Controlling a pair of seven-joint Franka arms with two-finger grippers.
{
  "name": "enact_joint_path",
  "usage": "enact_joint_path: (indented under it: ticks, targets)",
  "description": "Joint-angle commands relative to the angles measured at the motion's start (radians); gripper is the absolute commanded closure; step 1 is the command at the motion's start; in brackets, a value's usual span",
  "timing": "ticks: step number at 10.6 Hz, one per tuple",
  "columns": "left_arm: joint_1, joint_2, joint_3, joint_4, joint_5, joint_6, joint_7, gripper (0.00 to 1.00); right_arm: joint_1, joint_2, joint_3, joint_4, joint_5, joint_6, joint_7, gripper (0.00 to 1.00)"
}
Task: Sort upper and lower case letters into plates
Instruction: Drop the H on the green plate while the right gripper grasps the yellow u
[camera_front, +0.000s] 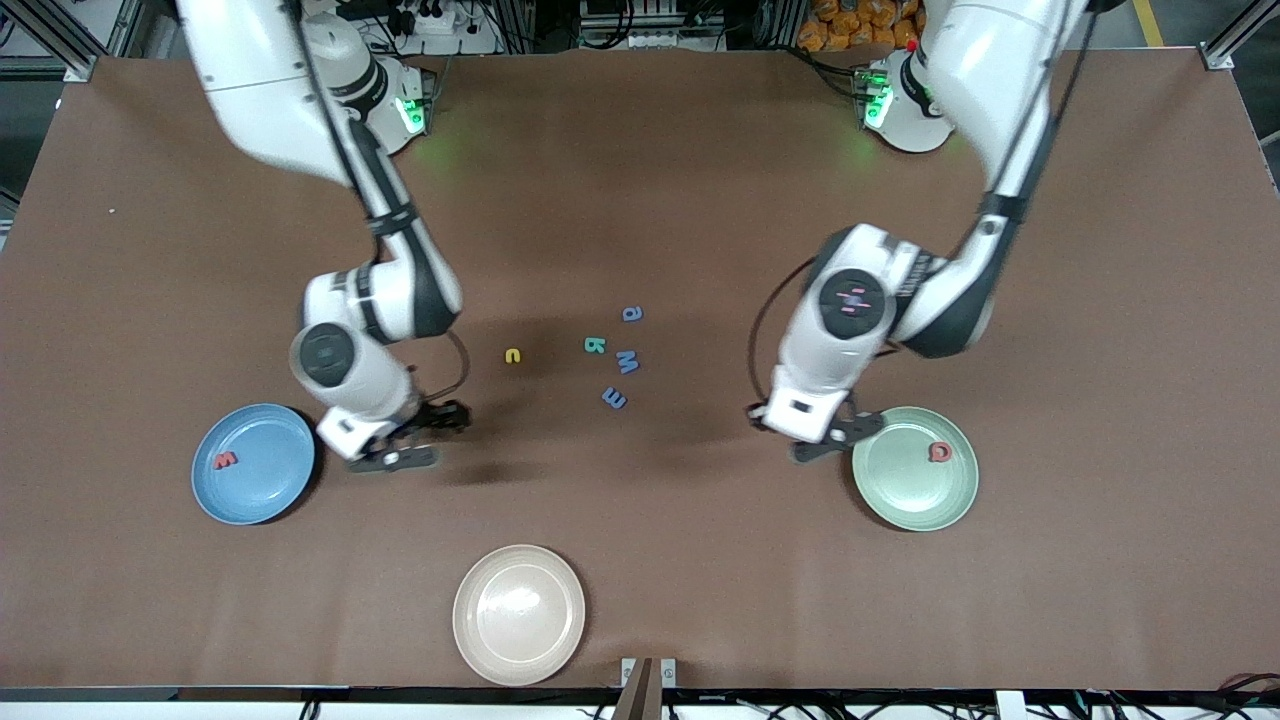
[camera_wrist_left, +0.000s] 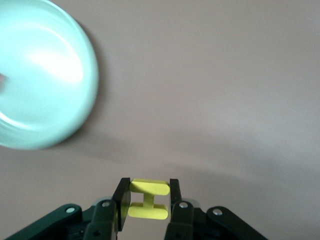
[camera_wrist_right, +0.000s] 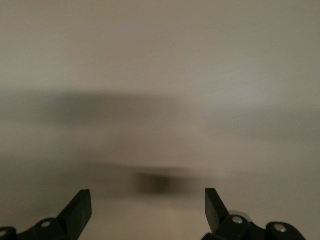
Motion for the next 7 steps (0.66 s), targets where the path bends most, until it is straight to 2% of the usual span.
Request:
enact_joint_path:
  ticks: [1,3,6,7]
  targets:
    - [0.115,-0.016,-0.023,-0.068,0.015,0.019,0.159,1.00,0.074,-0.005,-0.009,-0.034,0.016,-0.005,0.019,0.00]
    - [0.169,0.019,-0.023,-0.044,0.089,0.028,0.233,1.00,0.154,-0.017,-0.007,-0.075,0.040,0.002,0.017,0.00]
    - [0.205,0.088,-0.014,-0.007,0.146,0.049,0.239,1.00,0.196,-0.064,-0.004,-0.148,0.045,0.010,0.017,0.00]
    - [0.206,0.099,-0.011,-0.004,0.151,0.049,0.239,0.96,0.202,-0.066,-0.004,-0.166,0.045,0.039,0.017,0.00]
